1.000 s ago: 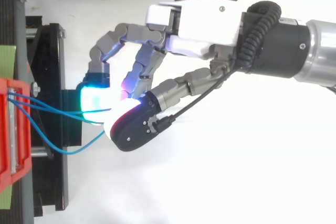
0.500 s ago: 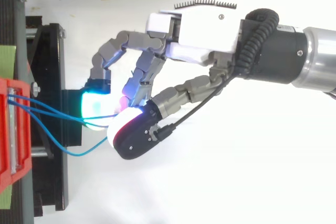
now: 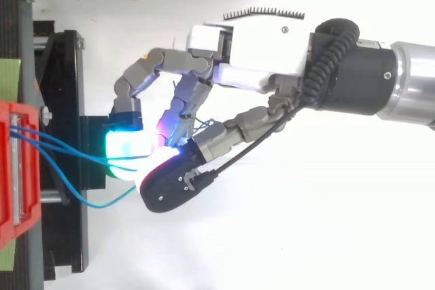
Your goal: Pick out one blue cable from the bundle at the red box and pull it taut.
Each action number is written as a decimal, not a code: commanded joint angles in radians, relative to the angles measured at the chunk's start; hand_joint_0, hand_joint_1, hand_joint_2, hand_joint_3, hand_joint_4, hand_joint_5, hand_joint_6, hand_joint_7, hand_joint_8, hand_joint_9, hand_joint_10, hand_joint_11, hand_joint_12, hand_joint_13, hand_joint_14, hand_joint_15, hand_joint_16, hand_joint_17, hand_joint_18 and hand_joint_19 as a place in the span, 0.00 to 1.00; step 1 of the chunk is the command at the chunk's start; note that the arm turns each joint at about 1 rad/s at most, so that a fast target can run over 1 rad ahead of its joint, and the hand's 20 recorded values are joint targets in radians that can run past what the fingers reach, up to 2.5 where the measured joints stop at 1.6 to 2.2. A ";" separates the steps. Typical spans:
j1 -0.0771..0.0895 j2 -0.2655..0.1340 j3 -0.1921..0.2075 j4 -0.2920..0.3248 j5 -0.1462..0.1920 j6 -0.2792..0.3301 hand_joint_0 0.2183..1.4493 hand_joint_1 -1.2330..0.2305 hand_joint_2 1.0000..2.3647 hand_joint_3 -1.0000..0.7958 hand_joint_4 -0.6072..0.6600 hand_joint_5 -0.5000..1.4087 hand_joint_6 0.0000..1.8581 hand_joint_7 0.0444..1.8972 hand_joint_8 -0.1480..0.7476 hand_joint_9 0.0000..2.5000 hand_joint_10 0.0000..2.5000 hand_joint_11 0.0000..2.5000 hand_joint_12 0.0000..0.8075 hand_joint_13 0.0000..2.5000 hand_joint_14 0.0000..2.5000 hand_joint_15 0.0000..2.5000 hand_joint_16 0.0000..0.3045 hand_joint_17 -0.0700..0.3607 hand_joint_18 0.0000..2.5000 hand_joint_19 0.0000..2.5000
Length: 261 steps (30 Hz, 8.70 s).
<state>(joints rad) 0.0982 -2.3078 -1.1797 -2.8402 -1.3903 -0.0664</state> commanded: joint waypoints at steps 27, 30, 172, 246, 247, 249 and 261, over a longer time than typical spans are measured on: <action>-0.002 0.001 0.000 0.027 0.002 0.002 0.43 0.19 0.00 0.28 0.33 0.20 0.51 0.57 0.46 0.51 0.01 0.31 0.44 0.47 0.01 0.25 0.14 0.39 0.40 0.23; -0.002 -0.001 0.000 0.027 0.001 0.002 0.45 0.19 0.00 0.28 0.31 0.19 0.51 0.58 0.43 0.49 0.01 0.30 0.43 0.47 0.01 0.25 0.14 0.39 0.40 0.22; 0.006 0.001 0.000 0.004 -0.004 0.039 0.40 0.27 0.01 0.39 0.39 0.18 0.51 0.48 0.45 0.46 0.01 0.29 0.44 0.46 0.01 0.26 0.16 0.42 0.39 0.26; 0.008 0.001 0.000 0.004 -0.006 0.057 0.34 0.33 0.01 0.39 0.40 0.19 0.49 0.48 0.44 0.49 0.01 0.32 0.46 0.44 0.01 0.24 0.16 0.42 0.39 0.26; 0.008 0.001 0.000 0.004 -0.006 0.057 0.33 0.33 0.01 0.41 0.37 0.20 0.49 0.48 0.43 0.50 0.01 0.32 0.46 0.44 0.01 0.24 0.16 0.42 0.39 0.26; 0.008 0.001 0.000 0.004 -0.006 0.056 0.32 0.32 0.01 0.44 0.35 0.20 0.49 0.50 0.43 0.51 0.01 0.32 0.45 0.44 0.01 0.24 0.16 0.41 0.40 0.26; 0.009 0.001 0.000 0.007 -0.004 0.065 0.27 0.44 0.00 0.28 0.50 0.20 0.45 0.48 0.48 0.49 0.01 0.30 0.49 0.44 0.01 0.24 0.18 0.44 0.39 0.27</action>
<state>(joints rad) 0.1072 -2.3070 -1.1790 -2.8340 -1.3945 -0.0025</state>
